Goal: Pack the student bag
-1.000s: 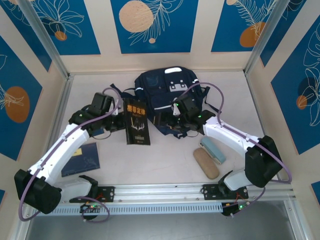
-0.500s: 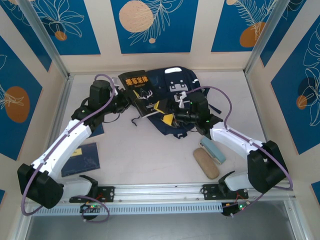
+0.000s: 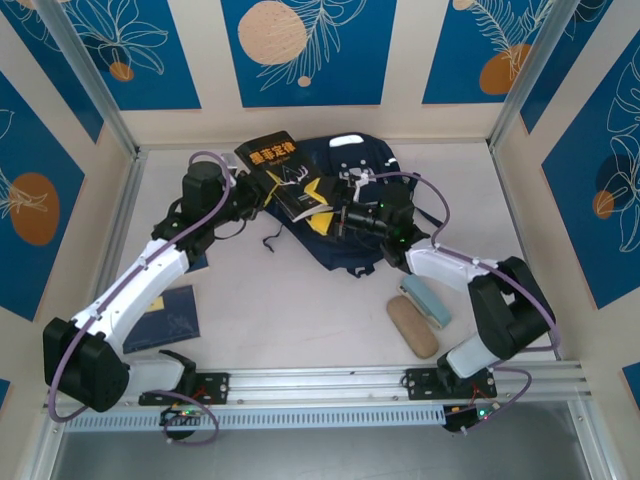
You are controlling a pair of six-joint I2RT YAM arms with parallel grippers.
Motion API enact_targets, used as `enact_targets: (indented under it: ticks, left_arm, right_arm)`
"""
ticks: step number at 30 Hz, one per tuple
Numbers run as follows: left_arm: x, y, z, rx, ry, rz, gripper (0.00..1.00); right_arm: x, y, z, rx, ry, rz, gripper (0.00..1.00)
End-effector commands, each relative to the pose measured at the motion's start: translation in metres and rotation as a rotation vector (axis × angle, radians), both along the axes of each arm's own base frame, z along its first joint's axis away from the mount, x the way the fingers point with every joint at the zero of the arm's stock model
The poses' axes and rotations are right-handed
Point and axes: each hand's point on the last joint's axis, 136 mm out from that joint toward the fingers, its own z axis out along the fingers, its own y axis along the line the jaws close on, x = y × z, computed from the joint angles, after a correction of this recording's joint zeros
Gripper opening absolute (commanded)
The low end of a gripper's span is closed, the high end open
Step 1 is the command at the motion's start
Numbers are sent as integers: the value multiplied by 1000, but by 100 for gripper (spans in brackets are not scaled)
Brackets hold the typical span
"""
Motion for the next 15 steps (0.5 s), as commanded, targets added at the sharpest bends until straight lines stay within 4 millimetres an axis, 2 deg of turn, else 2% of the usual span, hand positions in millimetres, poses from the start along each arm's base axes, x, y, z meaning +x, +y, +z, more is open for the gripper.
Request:
enact_targets:
  ticks: [1, 4, 7, 11, 15]
  left_arm:
    - [6, 2, 38, -111, -102, 33, 7]
    - [6, 1, 36, -112, -93, 33, 8]
    - [5, 3, 32, -103, -77, 39, 8]
    - [2, 3, 19, -106, -50, 36, 8]
    - [-4, 2, 4, -95, -19, 22, 9]
  right_arm:
    - [8, -2, 23, 128, -9, -19, 90]
    - [11, 0, 25, 141, -6, -26, 82]
    - [12, -5, 24, 141, -12, -50, 79]
    - [13, -17, 23, 137, -20, -77, 73]
    - [11, -22, 29, 138, -44, -89, 62]
